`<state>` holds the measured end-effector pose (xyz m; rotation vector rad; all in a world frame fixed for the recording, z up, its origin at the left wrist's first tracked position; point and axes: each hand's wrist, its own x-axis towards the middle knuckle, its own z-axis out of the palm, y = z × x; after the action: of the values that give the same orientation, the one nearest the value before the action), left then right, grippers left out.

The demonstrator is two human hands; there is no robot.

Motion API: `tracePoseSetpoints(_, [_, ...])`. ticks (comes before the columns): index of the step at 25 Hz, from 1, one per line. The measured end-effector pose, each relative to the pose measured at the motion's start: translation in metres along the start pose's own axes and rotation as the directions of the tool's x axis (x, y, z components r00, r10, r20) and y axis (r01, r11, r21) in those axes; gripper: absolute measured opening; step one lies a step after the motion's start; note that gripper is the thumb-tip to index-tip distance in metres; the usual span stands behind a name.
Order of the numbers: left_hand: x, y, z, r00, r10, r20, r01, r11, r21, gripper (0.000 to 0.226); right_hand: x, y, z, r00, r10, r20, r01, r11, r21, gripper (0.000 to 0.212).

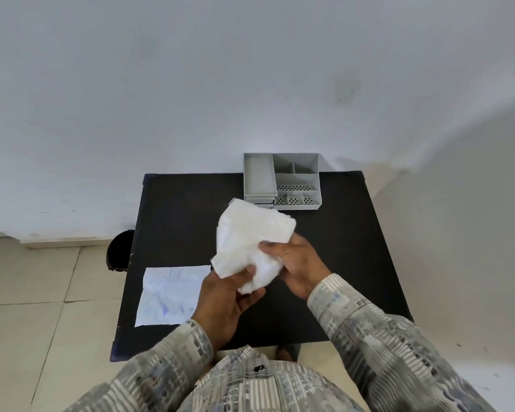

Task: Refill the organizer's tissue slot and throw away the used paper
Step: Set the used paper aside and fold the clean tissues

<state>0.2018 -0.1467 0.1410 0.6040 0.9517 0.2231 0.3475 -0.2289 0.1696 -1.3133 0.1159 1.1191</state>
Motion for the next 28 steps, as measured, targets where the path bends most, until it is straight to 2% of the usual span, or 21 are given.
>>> tracePoseSetpoints(2, [-0.009, -0.012, 0.012, 1.000, 0.012, 0.023, -0.013, 0.998, 0.062, 0.037, 0.003, -0.012, -0.009, 0.994, -0.045, -0.099, 0.049, 0.998, 0.031, 0.040])
tracePoseSetpoints(5, [-0.014, -0.014, 0.026, 0.999, 0.010, 0.031, -0.012, 0.999, 0.043, 0.040, 0.008, -0.032, -0.028, 0.994, -0.065, -0.091, 0.083, 0.976, 0.202, 0.024])
tracePoseSetpoints(7, [-0.014, -0.014, 0.036, 1.000, 0.012, 0.018, -0.011, 0.998, -0.057, 0.042, 0.006, -0.043, -0.042, 0.996, -0.056, -0.074, 0.080, 0.921, 0.382, 0.039])
tracePoseSetpoints(8, [-0.013, -0.016, 0.042, 1.000, 0.011, 0.000, -0.011, 0.991, -0.130, 0.043, 0.003, -0.045, -0.049, 0.998, -0.045, -0.051, 0.062, 0.919, 0.391, 0.051])
tracePoseSetpoints(9, [-0.013, -0.018, 0.048, 1.000, 0.014, -0.016, -0.017, 0.980, -0.200, 0.044, -0.002, -0.044, -0.052, 1.000, -0.024, -0.006, 0.024, 0.939, 0.343, 0.058])
tracePoseSetpoints(11, [-0.016, -0.024, 0.063, 0.999, 0.030, -0.035, -0.038, 0.961, -0.274, 0.042, -0.016, -0.029, -0.051, 0.990, 0.043, 0.134, -0.066, 0.982, 0.176, 0.052])
tracePoseSetpoints(13, [-0.020, -0.034, 0.074, 0.996, 0.076, -0.044, -0.084, 0.968, -0.236, 0.038, -0.025, -0.013, -0.047, 0.975, 0.008, 0.223, -0.014, 1.000, 0.024, 0.039])
tracePoseSetpoints(15, [-0.023, -0.040, 0.080, 0.990, 0.121, -0.071, -0.129, 0.985, -0.118, 0.033, -0.028, -0.009, -0.044, 0.979, -0.090, 0.183, 0.105, 0.992, -0.073, 0.031])
tracePoseSetpoints(17, [-0.023, -0.038, 0.081, 0.988, 0.143, -0.066, -0.145, 0.989, -0.038, 0.037, -0.030, -0.018, -0.049, 0.983, -0.124, 0.133, 0.140, 0.983, -0.121, 0.026])
tracePoseSetpoints(19, [-0.021, -0.026, 0.084, 0.986, 0.164, -0.019, -0.164, 0.986, 0.003, 0.042, -0.029, -0.026, -0.067, 0.981, -0.102, 0.166, 0.132, 0.974, -0.186, 0.027])
tracePoseSetpoints(21, [-0.017, -0.007, 0.088, 0.975, 0.219, -0.043, -0.218, 0.976, 0.029, 0.036, -0.032, -0.030, -0.086, 0.972, -0.011, 0.235, 0.077, 0.958, -0.276, 0.030])
tracePoseSetpoints(25, [-0.005, 0.029, 0.108, 0.866, 0.480, -0.137, -0.456, 0.872, 0.178, 0.024, -0.039, -0.038, -0.106, 0.962, 0.077, 0.261, 0.000, 0.959, -0.285, 0.026])
tracePoseSetpoints(26, [-0.004, 0.032, 0.113, 0.852, 0.499, -0.159, -0.485, 0.867, 0.120, 0.021, -0.039, -0.043, -0.109, 0.962, 0.073, 0.262, 0.002, 0.961, -0.277, 0.025])
tracePoseSetpoints(28, [-0.006, 0.035, 0.120, 0.891, 0.432, -0.138, -0.440, 0.898, -0.031, 0.030, -0.037, -0.050, -0.110, 0.962, 0.044, 0.269, 0.027, 0.966, -0.258, 0.024])
